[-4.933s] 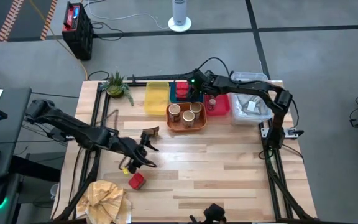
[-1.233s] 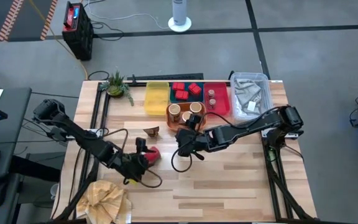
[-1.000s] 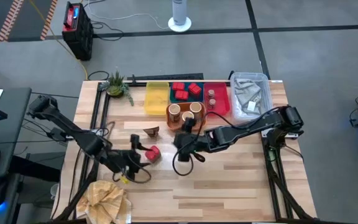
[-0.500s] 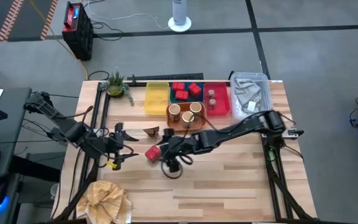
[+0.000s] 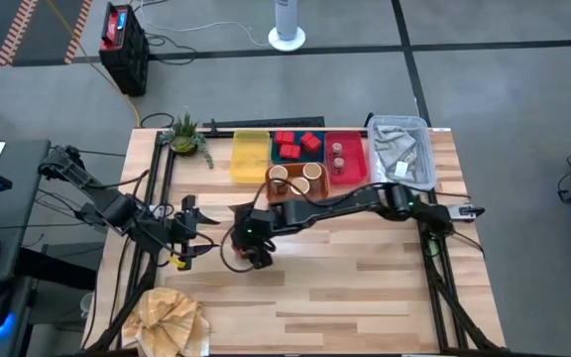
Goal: Sort spices by type
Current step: Put the red seasoning can into the blue bin
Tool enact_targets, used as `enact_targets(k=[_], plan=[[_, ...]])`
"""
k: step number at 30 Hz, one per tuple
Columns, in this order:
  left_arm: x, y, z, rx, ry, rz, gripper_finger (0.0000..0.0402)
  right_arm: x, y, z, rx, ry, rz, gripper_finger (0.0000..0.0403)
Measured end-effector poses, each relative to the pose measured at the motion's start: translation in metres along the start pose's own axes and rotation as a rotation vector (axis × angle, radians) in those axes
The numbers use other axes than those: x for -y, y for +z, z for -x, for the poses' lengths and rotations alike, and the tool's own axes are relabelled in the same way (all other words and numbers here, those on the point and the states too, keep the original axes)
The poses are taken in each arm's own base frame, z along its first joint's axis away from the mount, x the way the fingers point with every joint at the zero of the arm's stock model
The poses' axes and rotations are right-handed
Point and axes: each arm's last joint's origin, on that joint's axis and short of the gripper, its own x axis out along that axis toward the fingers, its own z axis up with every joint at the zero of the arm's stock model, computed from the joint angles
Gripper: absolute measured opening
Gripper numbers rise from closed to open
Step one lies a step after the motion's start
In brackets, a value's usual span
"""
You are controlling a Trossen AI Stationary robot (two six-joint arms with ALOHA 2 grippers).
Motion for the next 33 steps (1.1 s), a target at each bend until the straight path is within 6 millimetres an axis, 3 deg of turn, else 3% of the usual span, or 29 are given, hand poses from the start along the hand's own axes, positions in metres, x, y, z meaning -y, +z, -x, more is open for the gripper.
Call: enact_targets(k=[8,19,25,29,33], plan=[[-0.001,-0.004,0.000,-0.039,0.013,-0.020,0.0253,0.003,-0.014,-0.021,-0.080,0.034,0.052,0.0362],[-0.001,-0.004,0.000,-0.038,0.016,-0.017,0.0253,0.005,-0.015,-0.019,-0.092,0.031,0.048,0.0248],[-0.001,-0.004,0.000,-0.038,0.016,0.002,0.0253,0.006,-0.016,-0.017,-0.113,0.022,-0.005,0.0235],[-0.001,-0.004,0.000,-0.037,0.016,0.013,0.0253,0.006,-0.015,-0.001,-0.175,-0.005,-0.016,0.0235],[-0.001,-0.004,0.000,-0.037,0.017,0.018,0.0253,0.007,0.000,0.039,-0.180,-0.081,-0.020,0.0234]])
